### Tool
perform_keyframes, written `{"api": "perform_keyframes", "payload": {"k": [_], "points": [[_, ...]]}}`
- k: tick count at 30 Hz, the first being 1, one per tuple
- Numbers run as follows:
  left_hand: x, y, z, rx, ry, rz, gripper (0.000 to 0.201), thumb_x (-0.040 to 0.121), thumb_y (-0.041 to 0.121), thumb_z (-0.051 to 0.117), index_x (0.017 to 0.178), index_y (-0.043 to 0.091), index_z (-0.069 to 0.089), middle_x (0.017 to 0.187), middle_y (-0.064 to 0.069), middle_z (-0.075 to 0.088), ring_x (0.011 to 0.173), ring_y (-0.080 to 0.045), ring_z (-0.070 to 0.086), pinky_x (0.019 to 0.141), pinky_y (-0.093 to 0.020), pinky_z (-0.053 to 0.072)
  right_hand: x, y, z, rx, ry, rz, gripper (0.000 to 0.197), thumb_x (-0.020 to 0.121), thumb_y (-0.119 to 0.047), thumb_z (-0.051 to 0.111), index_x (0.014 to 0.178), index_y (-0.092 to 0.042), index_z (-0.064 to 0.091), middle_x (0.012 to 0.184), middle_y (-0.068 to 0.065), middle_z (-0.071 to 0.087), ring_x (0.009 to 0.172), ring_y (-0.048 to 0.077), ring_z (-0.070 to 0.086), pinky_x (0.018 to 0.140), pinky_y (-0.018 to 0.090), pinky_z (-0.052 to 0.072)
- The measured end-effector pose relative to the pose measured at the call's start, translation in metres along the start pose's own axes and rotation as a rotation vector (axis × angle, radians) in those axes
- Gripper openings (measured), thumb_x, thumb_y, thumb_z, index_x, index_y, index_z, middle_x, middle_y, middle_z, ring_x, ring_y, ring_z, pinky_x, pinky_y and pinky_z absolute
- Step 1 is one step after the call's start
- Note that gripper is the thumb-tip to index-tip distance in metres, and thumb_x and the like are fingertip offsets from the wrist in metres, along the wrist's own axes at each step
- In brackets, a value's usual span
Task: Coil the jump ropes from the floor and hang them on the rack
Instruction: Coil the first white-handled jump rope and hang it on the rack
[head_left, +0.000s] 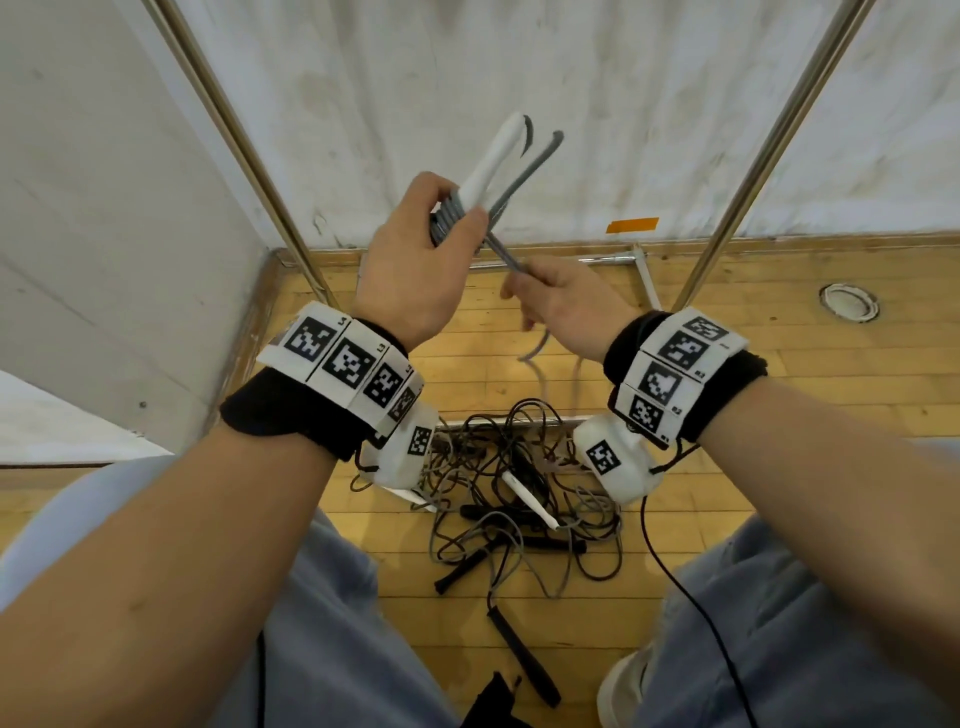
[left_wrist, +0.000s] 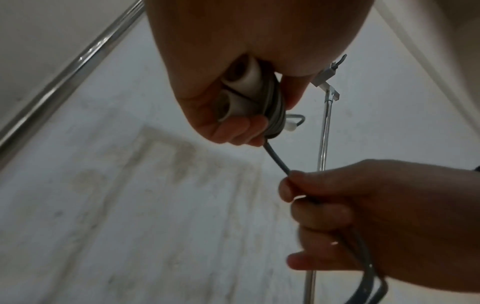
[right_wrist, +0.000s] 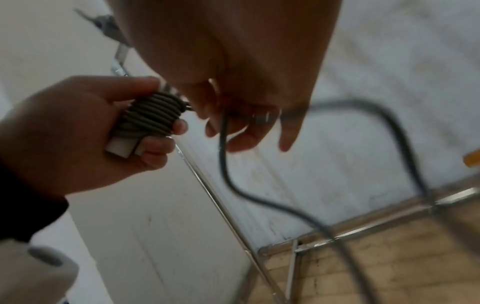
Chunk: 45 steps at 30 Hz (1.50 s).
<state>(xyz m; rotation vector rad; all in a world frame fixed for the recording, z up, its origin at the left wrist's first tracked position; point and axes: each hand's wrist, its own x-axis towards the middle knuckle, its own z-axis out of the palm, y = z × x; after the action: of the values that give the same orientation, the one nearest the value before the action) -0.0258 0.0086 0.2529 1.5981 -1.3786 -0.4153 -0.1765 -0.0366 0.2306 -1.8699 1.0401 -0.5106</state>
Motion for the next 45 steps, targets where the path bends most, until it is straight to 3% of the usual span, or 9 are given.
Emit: {"api": "perform_keyframes", "payload": {"k": [6, 12, 19, 25, 28, 34, 38, 41, 45], "points": [[0.001, -0.022, -0.001, 0.403, -0.117, 0.039, 0.035, 0.095, 0.036, 0.048, 0.127, 0.024, 0.042, 0.071, 0.012, 0.049, 0.062, -0.017, 0.051, 0.058, -0.032, 0.038, 0.003, 0.008, 0.005, -0.383, 0.09, -0.099, 0.018, 0.095, -0.027, 0.05, 0.082, -0.014, 0.054, 0.065, -0.007, 0.044, 0.063, 0.013, 0.042, 0.056, 0.028, 0.029], [-0.001, -0.035, 0.008, 0.618, -0.273, -0.01, 0.03, 0.095, 0.035, 0.053, 0.117, 0.018, 0.042, 0.081, 0.005, 0.048, 0.057, -0.009, 0.042, 0.046, -0.026, 0.028, -0.001, 0.001, -0.01, -0.755, 0.06, -0.2, 0.041, 0.097, -0.042, 0.042, 0.063, -0.019, 0.047, 0.056, -0.004, 0.044, 0.053, 0.008, 0.039, 0.047, 0.027, 0.023], [-0.003, -0.038, 0.014, 0.782, -0.455, -0.093, 0.022, 0.093, 0.034, 0.056, 0.106, 0.023, 0.043, 0.073, 0.01, 0.042, 0.061, -0.011, 0.044, 0.05, -0.028, 0.03, -0.007, -0.003, -0.019, -0.788, -0.029, -0.228, 0.018, 0.099, -0.03, 0.041, 0.084, -0.022, 0.048, 0.068, -0.005, 0.044, 0.061, 0.014, 0.04, 0.05, 0.026, 0.022], [-0.009, -0.027, 0.026, 0.841, -0.54, 0.119, 0.032, 0.082, 0.062, 0.055, 0.081, 0.03, 0.049, 0.071, 0.011, 0.055, 0.063, -0.012, 0.051, 0.052, -0.028, 0.035, -0.002, -0.006, -0.029, -0.667, 0.098, -0.314, 0.031, 0.098, -0.032, 0.042, 0.1, -0.014, 0.067, 0.086, 0.0, 0.059, 0.08, 0.016, 0.047, 0.068, 0.028, 0.03], [-0.011, -0.023, 0.026, 0.786, -0.495, 0.177, 0.038, 0.083, 0.063, 0.054, 0.069, 0.028, 0.049, 0.06, 0.009, 0.051, 0.056, -0.009, 0.049, 0.048, -0.027, 0.033, 0.002, -0.003, -0.038, -0.613, 0.171, -0.309, 0.03, 0.093, -0.041, 0.05, 0.091, -0.017, 0.069, 0.083, -0.003, 0.061, 0.078, 0.016, 0.052, 0.068, 0.03, 0.037], [-0.012, -0.014, 0.013, 0.465, -0.577, 0.183, 0.028, 0.083, 0.05, 0.058, 0.088, 0.023, 0.065, 0.065, 0.007, 0.055, 0.063, -0.012, 0.052, 0.058, -0.032, 0.04, 0.003, 0.011, -0.057, -0.23, 0.171, -0.063, 0.025, 0.075, -0.046, 0.071, 0.063, -0.026, 0.064, 0.065, 0.001, 0.057, 0.057, 0.011, 0.048, 0.053, 0.023, 0.037], [-0.012, -0.002, 0.005, 0.193, -0.546, 0.116, 0.028, 0.078, 0.046, 0.059, 0.09, 0.022, 0.067, 0.062, 0.006, 0.057, 0.054, -0.009, 0.051, 0.055, -0.033, 0.042, 0.003, 0.013, -0.059, -0.02, 0.126, -0.039, 0.013, 0.081, -0.036, 0.068, 0.07, -0.029, 0.068, 0.063, -0.009, 0.058, 0.054, 0.003, 0.048, 0.053, 0.014, 0.037], [-0.015, 0.007, 0.005, -0.004, -0.475, 0.064, 0.034, 0.078, 0.041, 0.061, 0.095, 0.012, 0.066, 0.076, -0.013, 0.066, 0.061, -0.027, 0.058, 0.056, -0.044, 0.048, 0.003, 0.014, -0.051, 0.145, 0.056, -0.005, 0.026, 0.092, -0.007, 0.054, 0.072, -0.021, 0.063, 0.059, -0.005, 0.052, 0.048, 0.009, 0.041, 0.045, 0.017, 0.032], [-0.013, 0.013, 0.005, -0.159, -0.353, -0.044, 0.021, 0.083, 0.034, 0.06, 0.087, 0.014, 0.056, 0.073, -0.013, 0.065, 0.049, -0.019, 0.055, 0.044, -0.031, 0.043, 0.001, 0.011, -0.025, 0.191, -0.061, 0.033, 0.036, 0.097, -0.027, 0.046, 0.063, -0.017, 0.051, 0.048, -0.008, 0.043, 0.041, 0.01, 0.03, 0.042, 0.022, 0.026]]}}
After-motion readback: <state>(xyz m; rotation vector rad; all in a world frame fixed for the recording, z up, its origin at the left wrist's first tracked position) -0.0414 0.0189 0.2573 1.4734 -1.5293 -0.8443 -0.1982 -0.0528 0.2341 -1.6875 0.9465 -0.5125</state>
